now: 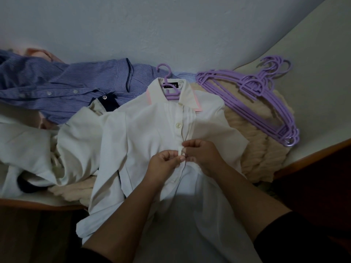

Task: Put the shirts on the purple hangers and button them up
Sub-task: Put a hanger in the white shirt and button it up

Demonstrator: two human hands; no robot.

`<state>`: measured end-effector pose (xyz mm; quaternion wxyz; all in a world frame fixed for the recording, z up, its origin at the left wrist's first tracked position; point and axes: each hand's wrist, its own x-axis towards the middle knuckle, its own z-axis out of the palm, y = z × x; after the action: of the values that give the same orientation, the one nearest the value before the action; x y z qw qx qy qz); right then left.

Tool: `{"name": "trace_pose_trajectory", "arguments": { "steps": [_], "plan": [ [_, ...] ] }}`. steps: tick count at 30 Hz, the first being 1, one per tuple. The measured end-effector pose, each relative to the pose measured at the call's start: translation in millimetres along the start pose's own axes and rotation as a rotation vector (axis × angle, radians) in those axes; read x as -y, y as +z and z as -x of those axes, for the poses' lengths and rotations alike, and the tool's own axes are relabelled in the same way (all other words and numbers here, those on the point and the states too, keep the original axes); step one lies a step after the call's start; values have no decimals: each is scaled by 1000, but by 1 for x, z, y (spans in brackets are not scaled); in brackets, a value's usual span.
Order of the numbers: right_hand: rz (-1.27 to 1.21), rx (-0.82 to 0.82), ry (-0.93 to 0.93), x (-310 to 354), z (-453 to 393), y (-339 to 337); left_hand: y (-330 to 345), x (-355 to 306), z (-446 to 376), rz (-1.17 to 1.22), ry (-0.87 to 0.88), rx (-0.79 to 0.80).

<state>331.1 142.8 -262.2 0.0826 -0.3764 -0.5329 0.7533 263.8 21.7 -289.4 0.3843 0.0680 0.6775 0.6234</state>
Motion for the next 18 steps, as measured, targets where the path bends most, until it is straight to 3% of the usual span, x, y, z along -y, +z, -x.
{"name": "trace_pose_trajectory", "arguments": {
  "steps": [12,18],
  "plan": [
    [3,-61,-17,-5,-4,0,-3,-3,-6,68,-118,27],
    [-72,-60,-59,16,-9,2,1,-25,-21,3,-54,13]
  ]
}}
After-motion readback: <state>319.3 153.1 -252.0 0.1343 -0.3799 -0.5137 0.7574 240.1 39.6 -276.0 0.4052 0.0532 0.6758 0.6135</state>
